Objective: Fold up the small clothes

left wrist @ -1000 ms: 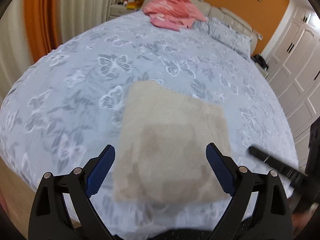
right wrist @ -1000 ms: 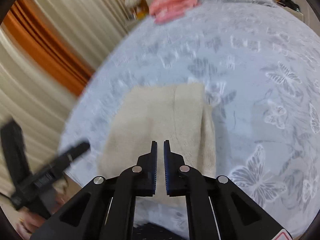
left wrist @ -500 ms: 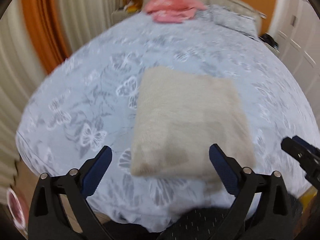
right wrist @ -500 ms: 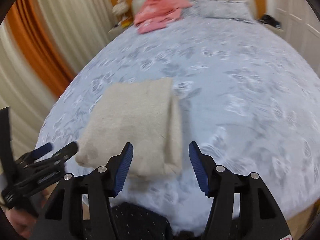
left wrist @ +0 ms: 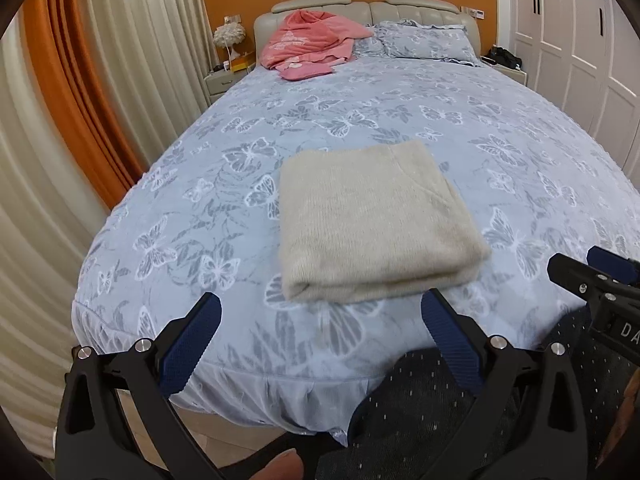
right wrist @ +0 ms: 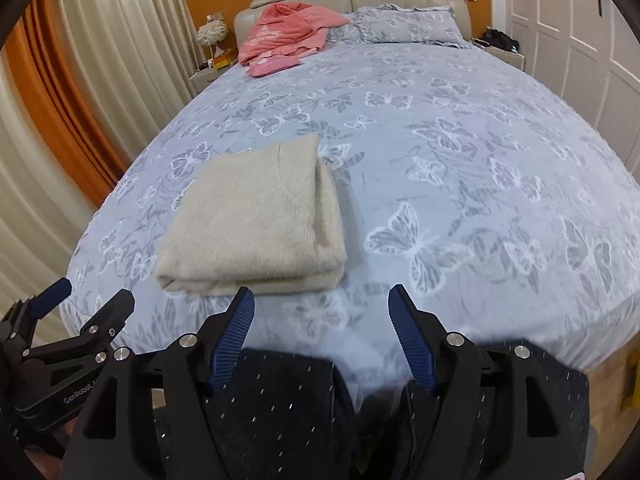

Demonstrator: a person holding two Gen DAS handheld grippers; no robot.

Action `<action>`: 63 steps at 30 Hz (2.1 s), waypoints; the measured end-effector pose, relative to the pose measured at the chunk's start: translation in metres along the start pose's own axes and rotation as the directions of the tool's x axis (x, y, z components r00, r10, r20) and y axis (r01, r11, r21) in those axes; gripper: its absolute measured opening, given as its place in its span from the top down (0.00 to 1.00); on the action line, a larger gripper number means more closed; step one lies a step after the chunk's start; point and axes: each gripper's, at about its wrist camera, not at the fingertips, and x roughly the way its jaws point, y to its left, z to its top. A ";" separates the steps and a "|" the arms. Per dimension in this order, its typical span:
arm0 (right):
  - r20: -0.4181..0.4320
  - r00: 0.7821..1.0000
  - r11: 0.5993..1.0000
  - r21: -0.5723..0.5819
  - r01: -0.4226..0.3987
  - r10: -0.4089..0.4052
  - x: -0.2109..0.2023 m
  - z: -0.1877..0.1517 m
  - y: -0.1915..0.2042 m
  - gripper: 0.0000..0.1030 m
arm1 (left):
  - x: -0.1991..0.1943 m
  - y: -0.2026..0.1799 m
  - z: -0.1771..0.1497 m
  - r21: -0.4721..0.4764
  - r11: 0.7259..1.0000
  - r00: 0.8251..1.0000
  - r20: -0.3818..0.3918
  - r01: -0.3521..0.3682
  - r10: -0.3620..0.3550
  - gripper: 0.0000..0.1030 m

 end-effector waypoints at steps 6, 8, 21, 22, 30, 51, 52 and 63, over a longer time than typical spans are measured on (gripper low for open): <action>0.014 0.999 0.998 -0.028 0.050 -0.050 -0.009 -0.012 0.013 0.34 | -0.005 0.008 -0.018 -0.027 1.000 1.000 -0.011 0.012 -0.012 0.05; 0.007 0.998 0.998 -0.028 0.056 -0.055 -0.011 -0.017 0.017 0.34 | -0.006 0.007 -0.023 -0.022 1.000 1.000 -0.014 0.010 -0.010 0.05; -0.004 0.998 0.996 -0.055 0.068 -0.068 -0.016 -0.028 0.026 0.34 | -0.018 0.014 -0.035 -0.045 0.999 1.000 -0.001 0.018 -0.018 0.05; -0.003 0.998 0.996 -0.058 0.067 -0.067 -0.017 -0.029 0.027 0.34 | -0.018 0.014 -0.035 -0.046 0.999 1.000 -0.001 0.017 -0.017 0.05; 0.015 0.998 0.996 -0.071 0.062 -0.061 -0.024 -0.028 0.032 0.33 | -0.023 0.014 -0.041 -0.044 0.999 1.000 0.000 0.010 -0.010 0.05; 0.023 0.998 0.996 -0.070 0.060 -0.059 -0.030 -0.027 0.038 0.33 | -0.027 0.017 -0.045 -0.045 0.999 1.000 0.001 -0.001 0.001 0.05; 0.022 0.998 0.996 -0.069 0.060 -0.058 -0.031 -0.028 0.038 0.33 | -0.026 0.019 -0.046 -0.050 0.999 1.000 -0.003 0.000 0.000 0.05; 0.018 0.998 0.996 -0.072 0.058 -0.057 -0.029 -0.028 0.037 0.33 | -0.021 0.022 -0.045 -0.047 0.999 1.000 -0.025 0.004 -0.005 0.05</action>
